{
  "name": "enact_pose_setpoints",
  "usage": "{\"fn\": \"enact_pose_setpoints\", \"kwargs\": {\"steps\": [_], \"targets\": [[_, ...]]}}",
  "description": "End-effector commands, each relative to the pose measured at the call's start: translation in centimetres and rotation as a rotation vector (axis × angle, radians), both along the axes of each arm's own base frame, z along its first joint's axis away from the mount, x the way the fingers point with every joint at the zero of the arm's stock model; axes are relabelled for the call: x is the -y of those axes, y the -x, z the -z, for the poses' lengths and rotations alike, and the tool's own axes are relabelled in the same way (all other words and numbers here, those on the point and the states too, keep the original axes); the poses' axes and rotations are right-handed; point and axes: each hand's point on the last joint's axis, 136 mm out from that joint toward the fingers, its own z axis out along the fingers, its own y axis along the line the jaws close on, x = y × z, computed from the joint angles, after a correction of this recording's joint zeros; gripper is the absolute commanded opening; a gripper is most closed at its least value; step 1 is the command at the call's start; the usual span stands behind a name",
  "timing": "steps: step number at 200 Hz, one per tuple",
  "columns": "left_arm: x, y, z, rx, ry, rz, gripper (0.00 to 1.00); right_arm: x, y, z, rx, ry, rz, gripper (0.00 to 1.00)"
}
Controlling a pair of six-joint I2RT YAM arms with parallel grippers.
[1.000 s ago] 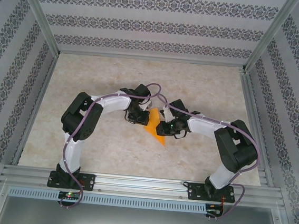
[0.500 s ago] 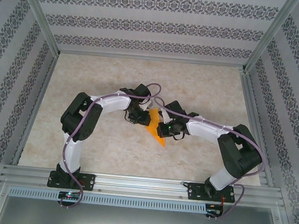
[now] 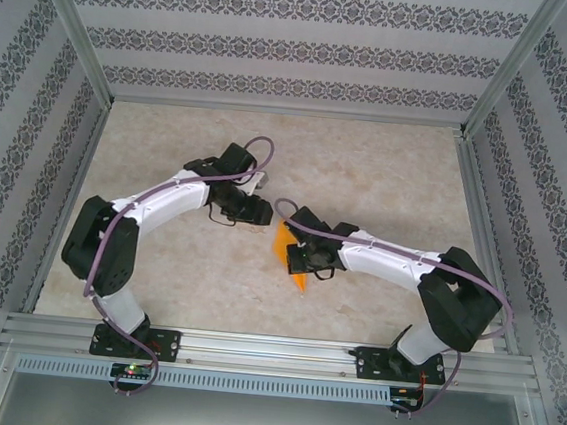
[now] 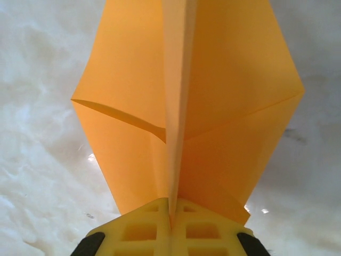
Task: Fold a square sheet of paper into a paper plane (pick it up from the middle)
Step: Move a paper plane to the center of the table.
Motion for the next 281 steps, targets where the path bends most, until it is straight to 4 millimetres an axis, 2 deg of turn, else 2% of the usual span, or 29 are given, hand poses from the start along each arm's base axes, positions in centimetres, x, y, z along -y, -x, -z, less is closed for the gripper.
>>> {"fn": "enact_pose_setpoints", "kwargs": {"steps": [1,38,69,91,154,179,219,250,281], "targets": [[-1.0,1.5,0.9,-0.042,0.001,0.006,0.54,-0.7,0.2,0.9,-0.021,0.023,0.081,0.04],[-1.6,2.3,1.5,-0.053,0.006,-0.004,0.55,-2.5,0.4,2.0,-0.037,0.027,0.063,0.06],[-2.0,2.6,1.9,-0.059,0.005,-0.007,0.55,-2.7,0.4,2.4,-0.037,0.053,0.054,0.09],[-2.2,2.5,2.1,-0.06,0.006,-0.013,0.56,-2.8,0.2,1.8,-0.017,0.054,0.049,0.09],[-2.0,2.1,2.3,-0.068,0.011,-0.013,0.56,-2.5,0.0,-0.1,0.023,0.066,0.035,0.24],[-1.9,1.9,2.4,-0.072,0.01,-0.01,0.56,-2.3,-0.1,-1.2,0.041,0.063,0.028,0.27],[-1.8,1.8,2.8,-0.082,0.008,-0.005,0.56,-1.0,0.1,-2.8,0.068,0.091,0.024,0.38],[-1.8,1.9,3.1,-0.091,0.008,-0.002,0.56,-0.5,0.6,-2.3,0.044,0.103,0.025,0.44],[-1.8,2.0,3.2,-0.097,0.008,0.0,0.56,-1.0,0.9,-1.1,0.014,0.073,0.027,0.45]]}}
